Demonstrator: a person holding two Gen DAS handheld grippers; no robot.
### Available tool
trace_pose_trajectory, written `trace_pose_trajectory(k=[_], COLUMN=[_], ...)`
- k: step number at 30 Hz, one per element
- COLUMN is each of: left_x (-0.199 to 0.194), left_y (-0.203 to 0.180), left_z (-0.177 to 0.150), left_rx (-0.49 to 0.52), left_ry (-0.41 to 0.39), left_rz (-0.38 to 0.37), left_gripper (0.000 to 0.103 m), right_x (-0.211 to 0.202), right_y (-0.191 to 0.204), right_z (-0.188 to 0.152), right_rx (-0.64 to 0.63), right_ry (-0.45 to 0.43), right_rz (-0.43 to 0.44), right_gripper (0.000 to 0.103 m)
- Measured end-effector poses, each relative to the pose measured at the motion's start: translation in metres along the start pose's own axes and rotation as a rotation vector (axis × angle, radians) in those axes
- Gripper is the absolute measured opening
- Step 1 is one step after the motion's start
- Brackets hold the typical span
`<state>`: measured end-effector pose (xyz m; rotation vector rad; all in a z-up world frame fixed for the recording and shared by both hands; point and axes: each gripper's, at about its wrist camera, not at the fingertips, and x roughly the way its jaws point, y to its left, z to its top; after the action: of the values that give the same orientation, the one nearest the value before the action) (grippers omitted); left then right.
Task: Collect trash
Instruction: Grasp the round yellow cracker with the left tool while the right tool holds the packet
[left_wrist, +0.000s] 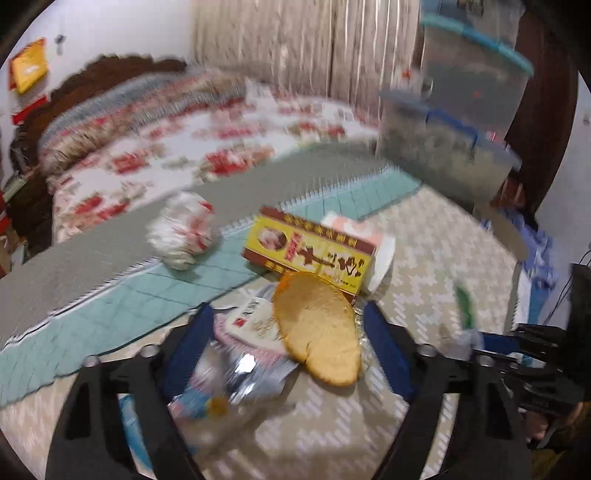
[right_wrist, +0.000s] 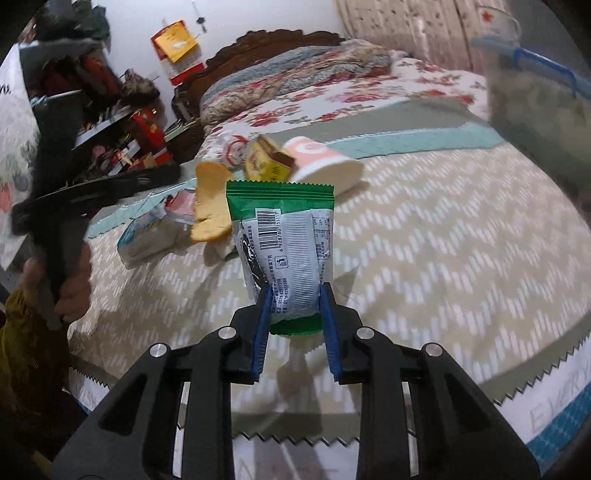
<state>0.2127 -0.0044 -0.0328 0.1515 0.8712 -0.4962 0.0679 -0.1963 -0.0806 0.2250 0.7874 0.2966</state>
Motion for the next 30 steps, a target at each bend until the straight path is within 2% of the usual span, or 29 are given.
trace_pose_trajectory(k=[2,5,6,12,19,22,30], left_x=[0.023,0.039,0.036,-0.013,-0.041,-0.032,0.015], left_y=[-0.002,0.000,0.001,-0.011,-0.059,-0.088,-0.153], left_z=[0.007,0.008,0.006,-0.003,-0.016,-0.018,-0.017], left_rx=[0.011,0.004,-0.010,-0.039,-0.047,-0.028,0.039], left_ry=[0.076,0.139,0.130,0.022,-0.009,0.018,0.107], left_rz=[-0.007,-0.018,-0.027,-0.032,-0.181,-0.243,-0.318], left_gripper=[0.052,0.011,0.007,0.004,0.004,0.004,0.004], right_x=[-0.005,-0.011,-0.013,-0.016,-0.031,-0.040,-0.058], right_y=[-0.006,-0.012,-0.014,-0.029,-0.054,-0.064,-0.094], right_z=[-0.001,-0.004,-0.005,-0.009,-0.015,-0.019,-0.031], right_rx=[0.014,0.028,0.032,0.068,0.126,0.154,0.227], right_ry=[-0.009,-0.023,-0.026,-0.027,-0.044,-0.060,-0.082], right_rz=[0.000,0.003,0.004,0.015,0.003,-0.011,-0.062], right_gripper=[0.028,0.029,0.029,0.029,0.028,0.029,0.028])
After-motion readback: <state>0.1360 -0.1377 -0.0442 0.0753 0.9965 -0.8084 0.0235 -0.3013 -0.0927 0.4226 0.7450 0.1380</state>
